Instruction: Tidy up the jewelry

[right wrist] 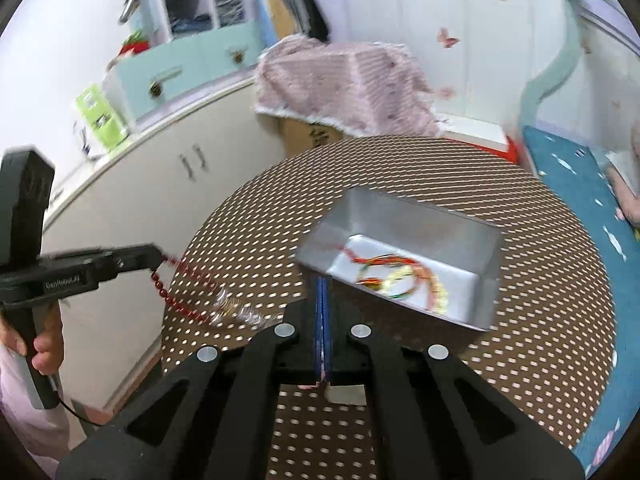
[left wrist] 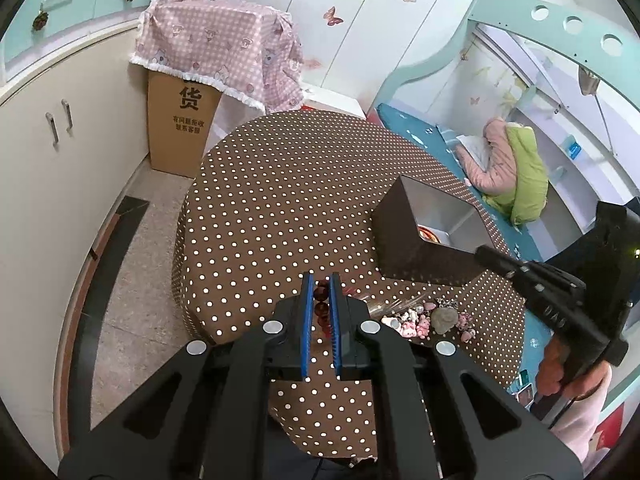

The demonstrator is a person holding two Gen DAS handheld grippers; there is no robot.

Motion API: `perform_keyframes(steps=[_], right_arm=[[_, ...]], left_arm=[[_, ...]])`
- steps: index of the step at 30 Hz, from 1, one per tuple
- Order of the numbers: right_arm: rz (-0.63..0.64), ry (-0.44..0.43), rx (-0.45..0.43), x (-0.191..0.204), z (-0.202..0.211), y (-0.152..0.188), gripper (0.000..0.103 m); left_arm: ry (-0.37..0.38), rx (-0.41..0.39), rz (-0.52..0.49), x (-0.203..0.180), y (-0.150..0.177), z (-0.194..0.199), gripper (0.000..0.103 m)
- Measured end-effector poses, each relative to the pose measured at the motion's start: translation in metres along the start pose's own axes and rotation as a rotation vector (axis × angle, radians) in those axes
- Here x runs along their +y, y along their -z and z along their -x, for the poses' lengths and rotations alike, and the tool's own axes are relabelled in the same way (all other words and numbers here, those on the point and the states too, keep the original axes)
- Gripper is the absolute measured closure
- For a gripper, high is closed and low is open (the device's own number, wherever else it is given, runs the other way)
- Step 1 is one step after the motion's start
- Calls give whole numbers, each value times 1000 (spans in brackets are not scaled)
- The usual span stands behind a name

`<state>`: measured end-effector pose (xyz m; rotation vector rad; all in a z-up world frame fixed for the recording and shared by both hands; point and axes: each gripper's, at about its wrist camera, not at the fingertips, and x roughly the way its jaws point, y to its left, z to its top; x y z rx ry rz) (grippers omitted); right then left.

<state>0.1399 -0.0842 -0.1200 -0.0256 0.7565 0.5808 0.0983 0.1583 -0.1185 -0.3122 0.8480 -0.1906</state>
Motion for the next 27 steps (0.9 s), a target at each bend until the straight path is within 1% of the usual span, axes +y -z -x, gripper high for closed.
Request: perform_keyframes(steps=[3, 4, 5, 8, 10, 11, 12, 14, 16, 19, 24, 25, 26, 27], right_arm=[[-31, 22, -15, -13, 9, 0, 103], [-24, 11, -15, -13, 10, 1, 103], [-5, -8, -14, -10, 11, 2, 103], [37, -17, 1, 4, 7, 7, 99], [83, -41, 32, 21, -4, 11, 91], [109, -54, 54, 32, -13, 13, 85], [127, -71, 71, 39, -18, 16, 76], [157, -100, 101, 54, -32, 19, 68], [185, -118, 130, 65, -45, 21, 68], [218, -115, 171, 77, -66, 22, 68], [260, -75, 231, 86, -96, 28, 68], [272, -62, 215, 88, -98, 29, 70], [272, -69, 212, 89, -98, 29, 78], [266, -72, 214, 88, -98, 28, 89]], left_arm=[[-2, -1, 0, -1, -1, -1, 95], [2, 0, 0, -1, -1, -1, 95], [7, 1, 1, -1, -1, -1, 95], [8, 5, 5, -2, -1, -2, 95], [21, 7, 11, 0, -1, -1, 95], [23, 5, 12, -1, -1, 1, 95], [23, -1, 11, 0, -1, 3, 95], [23, -17, 9, 1, -3, 9, 95], [18, -27, 5, 1, -3, 12, 95], [6, -35, -4, 3, -1, 16, 95], [-12, -11, -1, 7, 3, 11, 95], [-12, -5, 3, 9, 3, 9, 95], [-15, 3, 7, 11, 4, 7, 95], [-19, 6, 8, 12, 4, 6, 95]])
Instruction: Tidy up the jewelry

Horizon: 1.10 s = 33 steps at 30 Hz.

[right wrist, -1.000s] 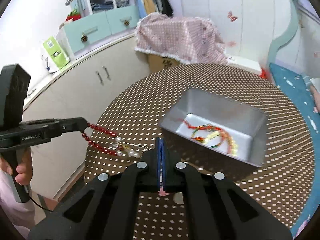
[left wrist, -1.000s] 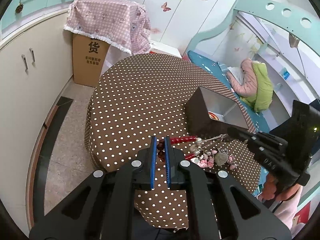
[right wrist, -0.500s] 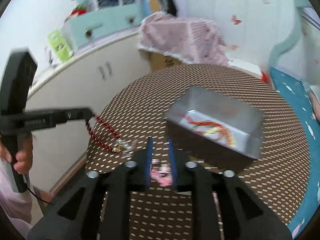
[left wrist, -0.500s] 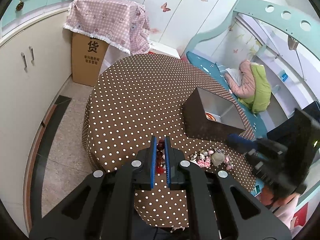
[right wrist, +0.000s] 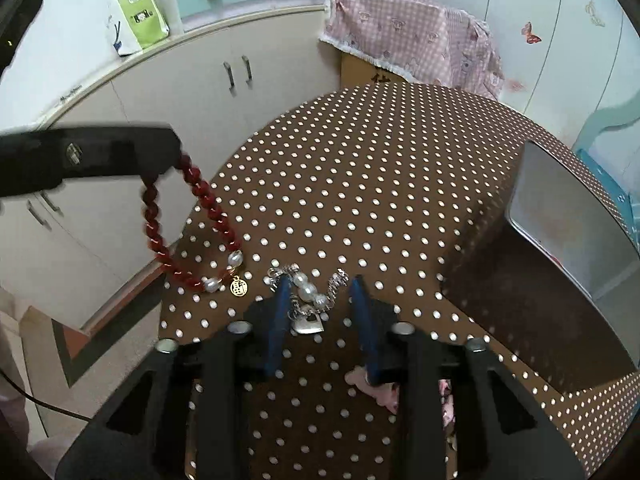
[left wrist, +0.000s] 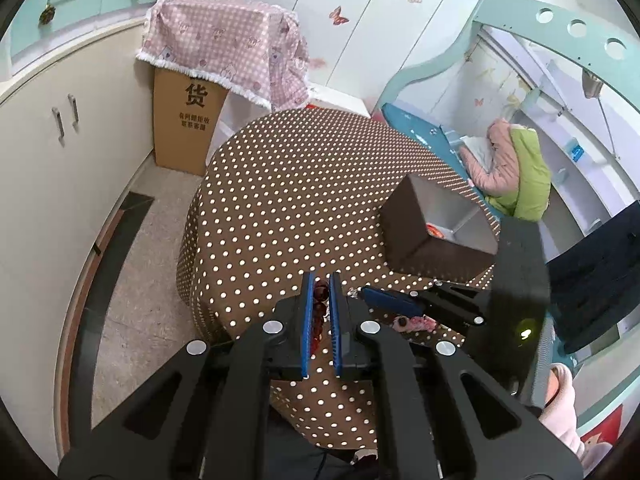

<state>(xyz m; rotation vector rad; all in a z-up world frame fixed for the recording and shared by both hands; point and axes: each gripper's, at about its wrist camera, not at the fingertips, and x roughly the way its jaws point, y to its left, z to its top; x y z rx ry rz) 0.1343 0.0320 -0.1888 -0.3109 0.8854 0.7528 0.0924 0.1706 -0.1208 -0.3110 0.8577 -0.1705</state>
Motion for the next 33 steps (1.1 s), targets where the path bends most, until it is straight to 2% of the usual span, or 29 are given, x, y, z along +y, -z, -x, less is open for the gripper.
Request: perform_keyframes(steps=[5, 6, 14, 25, 33], right_arm=[[-25, 5, 19, -7, 2, 0, 91], [-38, -9, 18, -9, 3, 0, 95], [-125, -20, -51, -29, 39, 2, 95], [-211, 67, -195, -79, 116, 5, 95], [-221, 152, -289, -107, 165, -7, 95]], left_arm=[[-2, 8, -3, 1, 0, -5, 95], [-1, 9, -4, 1, 0, -6, 95], [36, 3, -44, -21, -9, -10, 95], [133, -45, -161, -91, -43, -11, 95], [173, -106, -260, -148, -75, -10, 95]])
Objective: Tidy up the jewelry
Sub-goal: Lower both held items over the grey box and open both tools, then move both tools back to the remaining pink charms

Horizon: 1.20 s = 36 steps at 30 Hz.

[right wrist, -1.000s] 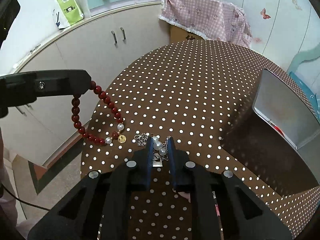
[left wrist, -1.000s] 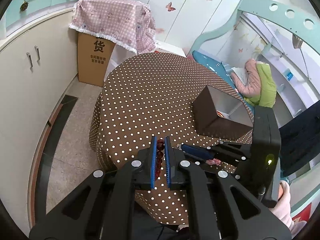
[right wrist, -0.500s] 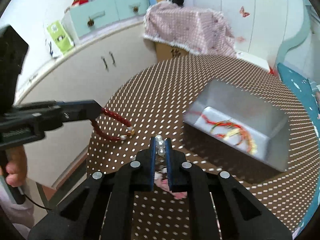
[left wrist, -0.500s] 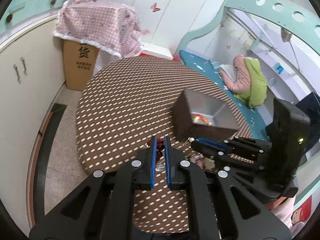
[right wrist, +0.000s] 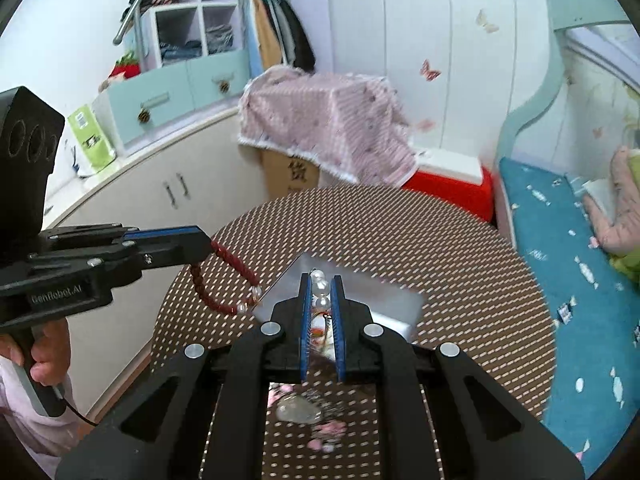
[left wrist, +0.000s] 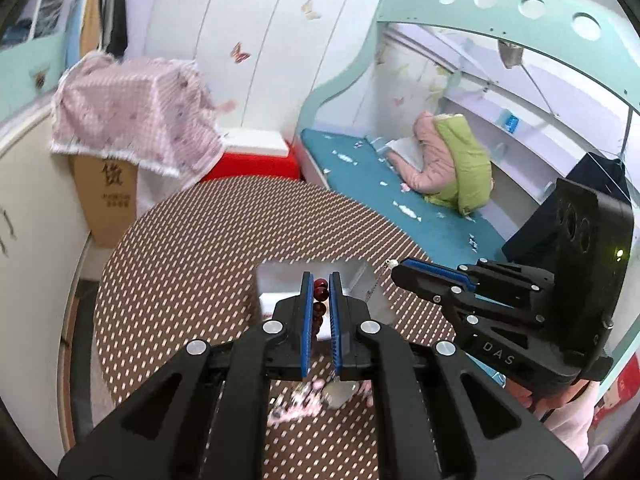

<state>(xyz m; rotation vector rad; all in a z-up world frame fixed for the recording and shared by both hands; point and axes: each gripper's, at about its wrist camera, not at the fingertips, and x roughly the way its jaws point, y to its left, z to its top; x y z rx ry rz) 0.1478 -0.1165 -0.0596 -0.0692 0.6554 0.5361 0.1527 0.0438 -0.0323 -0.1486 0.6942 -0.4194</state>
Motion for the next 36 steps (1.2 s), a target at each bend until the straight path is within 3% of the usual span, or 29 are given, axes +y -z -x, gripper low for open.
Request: perform_keyframes(steps=[6, 12, 13, 14, 15, 17, 20, 28, 36], right_arm=[[-17, 6, -20, -16, 1, -11, 95], [-56, -3, 34, -32, -20, -7, 94], [-60, -4, 40, -34, -23, -8, 94], [-66, -6, 48, -35, -26, -5, 93], [-70, -4, 52, -36, -27, -5, 91], [-75, 14, 58, -38, -27, -3, 85], [-79, 17, 53, -39, -26, -2, 65], [-86, 24, 56, -40, -24, 3, 64], [-115, 22, 67, -39, -18, 23, 60]], left_arm=[[1, 11, -37, -19, -18, -25, 95], [-38, 62, -37, -19, -21, -56, 94], [-53, 72, -35, -17, -20, -61, 86], [-66, 77, -30, -15, -18, -64, 68], [-84, 85, -24, -13, -17, -67, 63], [-90, 95, -25, -10, -15, -71, 63], [-100, 106, -21, -5, -13, -74, 63], [-106, 114, -25, -1, -6, -70, 63], [-89, 146, -29, 0, 21, -57, 63]])
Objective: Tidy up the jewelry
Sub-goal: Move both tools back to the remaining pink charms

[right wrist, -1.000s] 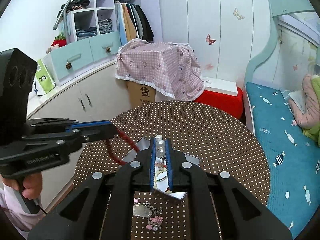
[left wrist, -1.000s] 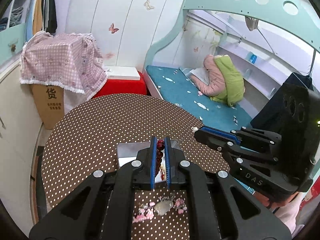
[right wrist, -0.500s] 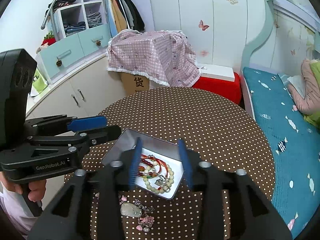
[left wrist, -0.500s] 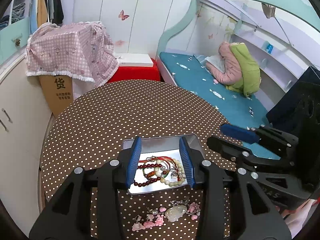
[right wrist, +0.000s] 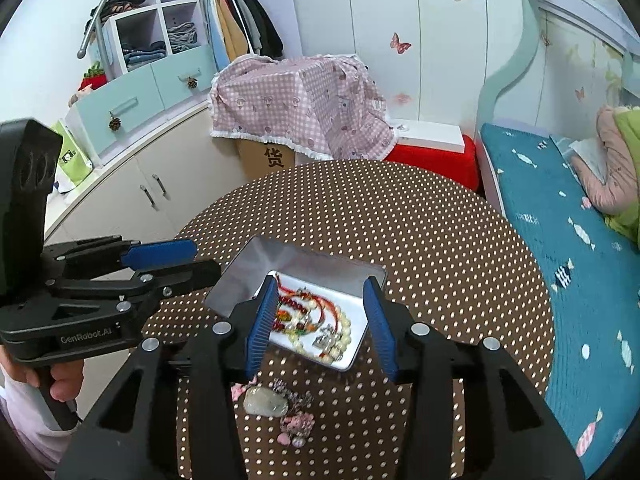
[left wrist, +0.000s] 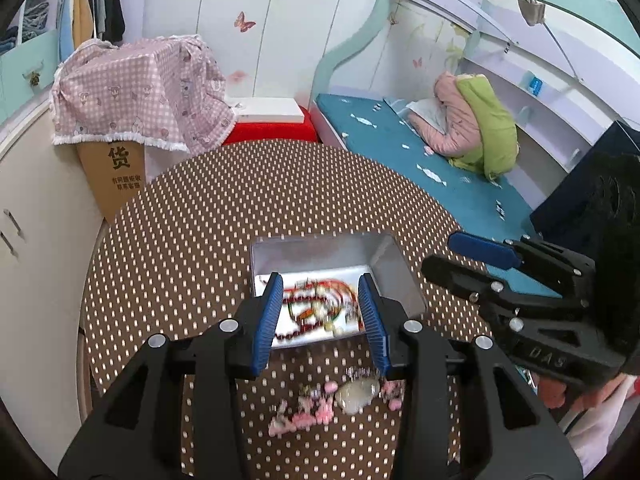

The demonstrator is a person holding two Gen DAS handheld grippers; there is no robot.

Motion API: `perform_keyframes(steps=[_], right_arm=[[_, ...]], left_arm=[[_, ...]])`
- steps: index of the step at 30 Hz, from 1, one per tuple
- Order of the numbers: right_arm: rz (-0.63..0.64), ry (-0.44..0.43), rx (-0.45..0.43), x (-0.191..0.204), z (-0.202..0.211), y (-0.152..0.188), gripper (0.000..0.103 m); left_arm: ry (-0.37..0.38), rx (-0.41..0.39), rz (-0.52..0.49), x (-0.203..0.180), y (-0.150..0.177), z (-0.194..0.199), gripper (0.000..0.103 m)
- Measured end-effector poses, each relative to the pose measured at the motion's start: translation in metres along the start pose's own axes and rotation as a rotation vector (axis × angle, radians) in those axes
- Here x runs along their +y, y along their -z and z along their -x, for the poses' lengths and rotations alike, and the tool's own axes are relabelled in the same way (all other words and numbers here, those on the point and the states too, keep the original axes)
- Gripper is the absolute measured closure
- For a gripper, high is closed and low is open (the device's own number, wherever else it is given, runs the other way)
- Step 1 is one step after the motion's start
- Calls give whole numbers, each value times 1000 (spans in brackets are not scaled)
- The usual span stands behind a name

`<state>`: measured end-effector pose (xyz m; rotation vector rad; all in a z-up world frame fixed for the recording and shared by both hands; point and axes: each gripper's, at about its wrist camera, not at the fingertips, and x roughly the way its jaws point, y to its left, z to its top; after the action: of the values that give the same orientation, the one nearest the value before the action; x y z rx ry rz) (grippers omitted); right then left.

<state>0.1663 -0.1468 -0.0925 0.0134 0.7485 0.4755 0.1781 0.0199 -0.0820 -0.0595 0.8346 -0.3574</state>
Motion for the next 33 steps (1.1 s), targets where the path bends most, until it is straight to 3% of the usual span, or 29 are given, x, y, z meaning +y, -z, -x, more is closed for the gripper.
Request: perform_keyframes(steps=[6, 15, 19, 29, 33], right_arm=[[-16, -32, 16, 8, 7, 28, 57], [-33, -64, 118, 23, -12, 62, 57], [-23, -87, 144, 34, -18, 69, 57], [30, -94, 180, 59, -30, 78, 57], [62, -117, 191, 67, -35, 81, 57]], left_arm=[[-12, 61, 20, 11, 40, 1, 60], [-79, 166, 48, 33, 93, -18, 60], [-45, 178, 75, 37, 104, -27, 61], [-107, 170, 51, 36, 107, -40, 85], [-128, 167, 21, 32, 109, -41, 88]])
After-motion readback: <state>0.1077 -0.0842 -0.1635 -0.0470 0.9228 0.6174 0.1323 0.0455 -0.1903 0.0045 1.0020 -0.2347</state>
